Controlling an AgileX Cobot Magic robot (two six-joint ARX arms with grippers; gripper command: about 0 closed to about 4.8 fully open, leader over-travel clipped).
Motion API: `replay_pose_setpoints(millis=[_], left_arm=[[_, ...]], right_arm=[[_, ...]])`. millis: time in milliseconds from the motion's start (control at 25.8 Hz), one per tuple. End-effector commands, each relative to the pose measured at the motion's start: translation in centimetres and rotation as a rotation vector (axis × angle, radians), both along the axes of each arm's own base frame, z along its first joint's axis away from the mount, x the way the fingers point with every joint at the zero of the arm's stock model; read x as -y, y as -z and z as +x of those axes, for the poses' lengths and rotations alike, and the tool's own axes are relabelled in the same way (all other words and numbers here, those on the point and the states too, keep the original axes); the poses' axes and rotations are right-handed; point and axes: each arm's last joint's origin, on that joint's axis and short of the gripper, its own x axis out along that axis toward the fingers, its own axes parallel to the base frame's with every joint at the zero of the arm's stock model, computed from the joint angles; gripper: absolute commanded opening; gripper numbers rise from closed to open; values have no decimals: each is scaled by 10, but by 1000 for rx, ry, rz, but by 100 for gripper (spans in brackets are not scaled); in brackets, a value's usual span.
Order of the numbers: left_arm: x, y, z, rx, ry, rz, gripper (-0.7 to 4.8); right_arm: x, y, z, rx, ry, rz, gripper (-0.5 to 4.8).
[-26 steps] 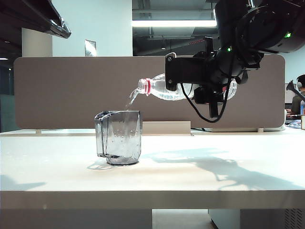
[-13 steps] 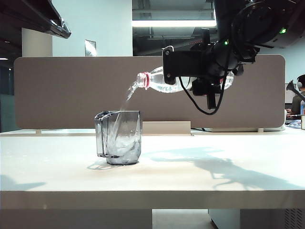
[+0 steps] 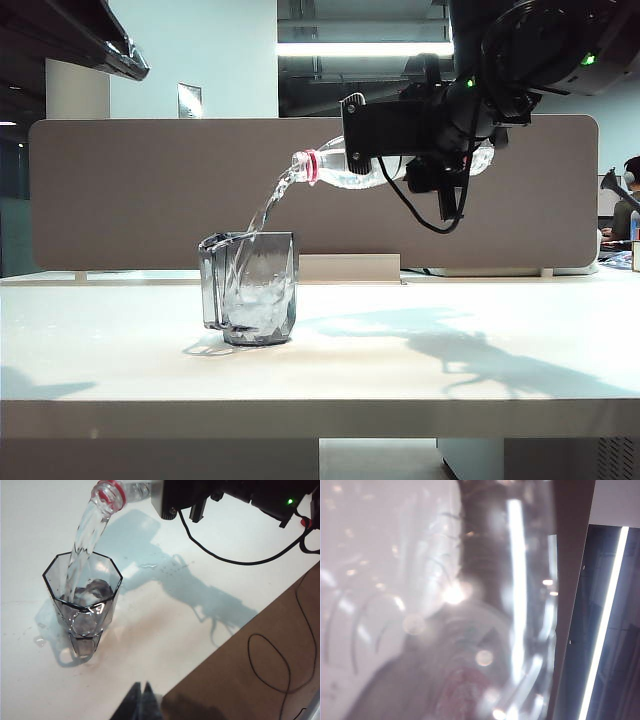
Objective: Pick up the mineral water bottle on the table and pour water into the mug until it's full.
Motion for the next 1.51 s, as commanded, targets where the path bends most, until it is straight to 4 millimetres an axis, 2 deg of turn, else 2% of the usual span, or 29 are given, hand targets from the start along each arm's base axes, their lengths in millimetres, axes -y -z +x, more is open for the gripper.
replay_pose_setpoints(millis=[39, 1241, 1512], left_arm=[[0, -3, 0, 18, 0, -9, -5], [0, -3, 0, 18, 0, -8, -5], [0, -3, 0, 18, 0, -9, -5]], right_arm=[[0, -14, 0, 74, 13, 19, 201], [0, -12, 0, 53, 15, -20, 201], [-4, -3, -2, -99, 22, 283, 201]])
